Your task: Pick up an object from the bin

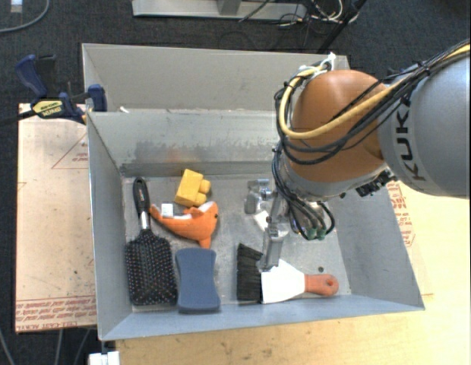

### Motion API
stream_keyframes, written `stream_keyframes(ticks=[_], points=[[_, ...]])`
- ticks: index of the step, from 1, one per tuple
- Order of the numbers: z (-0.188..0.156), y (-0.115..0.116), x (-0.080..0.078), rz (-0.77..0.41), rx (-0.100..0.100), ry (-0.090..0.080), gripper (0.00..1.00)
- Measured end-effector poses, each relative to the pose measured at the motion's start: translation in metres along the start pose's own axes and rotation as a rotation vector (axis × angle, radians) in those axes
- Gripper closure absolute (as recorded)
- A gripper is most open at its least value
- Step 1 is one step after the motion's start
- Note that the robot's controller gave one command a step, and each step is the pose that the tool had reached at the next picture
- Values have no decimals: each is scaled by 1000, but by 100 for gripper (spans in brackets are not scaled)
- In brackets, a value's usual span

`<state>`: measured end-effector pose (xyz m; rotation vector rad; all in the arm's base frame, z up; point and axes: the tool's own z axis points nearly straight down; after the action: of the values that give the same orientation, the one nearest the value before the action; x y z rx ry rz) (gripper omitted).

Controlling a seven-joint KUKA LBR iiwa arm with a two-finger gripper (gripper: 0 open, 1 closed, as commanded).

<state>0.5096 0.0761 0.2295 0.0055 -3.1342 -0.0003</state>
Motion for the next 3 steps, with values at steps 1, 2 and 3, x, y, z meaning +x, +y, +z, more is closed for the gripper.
stream_keyframes(ticks=[1, 2, 3], points=[[-5, 0, -1, 3, -1, -8, 0], [0, 0, -2, -8, -2, -14, 0], [52, -22, -24, -81, -1, -11, 0]])
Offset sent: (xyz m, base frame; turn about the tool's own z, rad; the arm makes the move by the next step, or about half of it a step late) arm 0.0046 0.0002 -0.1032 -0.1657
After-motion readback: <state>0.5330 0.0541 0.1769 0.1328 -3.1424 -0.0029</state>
